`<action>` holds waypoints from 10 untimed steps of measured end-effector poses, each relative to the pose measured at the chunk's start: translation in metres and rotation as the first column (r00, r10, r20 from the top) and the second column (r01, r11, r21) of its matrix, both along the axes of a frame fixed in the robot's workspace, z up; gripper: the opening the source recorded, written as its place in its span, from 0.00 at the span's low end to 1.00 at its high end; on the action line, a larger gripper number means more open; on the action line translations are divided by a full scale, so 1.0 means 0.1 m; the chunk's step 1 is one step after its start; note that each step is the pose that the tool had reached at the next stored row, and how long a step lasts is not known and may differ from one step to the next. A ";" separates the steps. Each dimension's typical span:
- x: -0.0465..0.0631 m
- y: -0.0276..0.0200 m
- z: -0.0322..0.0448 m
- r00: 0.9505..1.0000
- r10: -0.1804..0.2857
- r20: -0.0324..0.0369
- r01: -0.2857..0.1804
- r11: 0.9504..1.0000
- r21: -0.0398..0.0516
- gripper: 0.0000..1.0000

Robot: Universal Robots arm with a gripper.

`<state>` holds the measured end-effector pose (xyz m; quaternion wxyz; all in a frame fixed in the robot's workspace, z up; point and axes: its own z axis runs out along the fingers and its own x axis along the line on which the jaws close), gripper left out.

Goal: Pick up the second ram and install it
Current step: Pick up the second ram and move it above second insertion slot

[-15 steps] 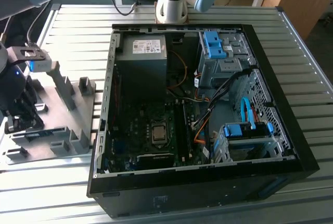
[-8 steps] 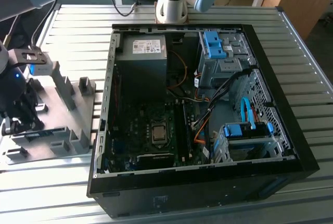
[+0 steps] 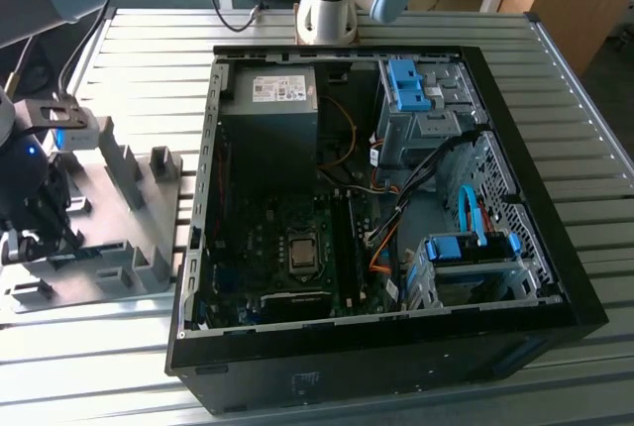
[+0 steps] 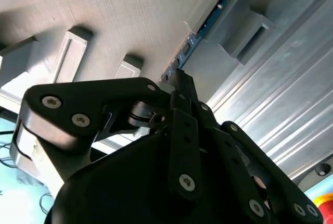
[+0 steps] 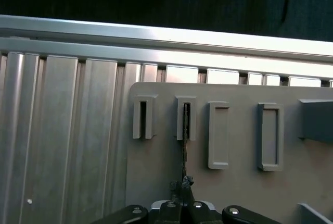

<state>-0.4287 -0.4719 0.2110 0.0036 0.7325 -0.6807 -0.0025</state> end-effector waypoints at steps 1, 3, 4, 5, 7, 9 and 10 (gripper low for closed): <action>0.00 0.000 0.000 1.000 0.000 0.000 0.000 1.000 0.006 0.10; 0.00 0.001 0.000 1.000 0.000 0.000 0.000 1.000 0.006 0.10; 0.00 0.000 -0.001 1.000 0.000 0.000 0.000 1.000 0.007 0.10; 0.00 -0.001 -0.001 1.000 0.000 0.000 0.000 1.000 0.007 0.10; 0.00 -0.001 -0.001 1.000 0.000 0.000 0.000 1.000 0.006 0.10; 0.00 -0.001 -0.001 1.000 0.000 0.000 0.000 1.000 0.007 0.10; 0.00 -0.002 -0.001 1.000 0.000 0.000 0.000 1.000 0.006 0.11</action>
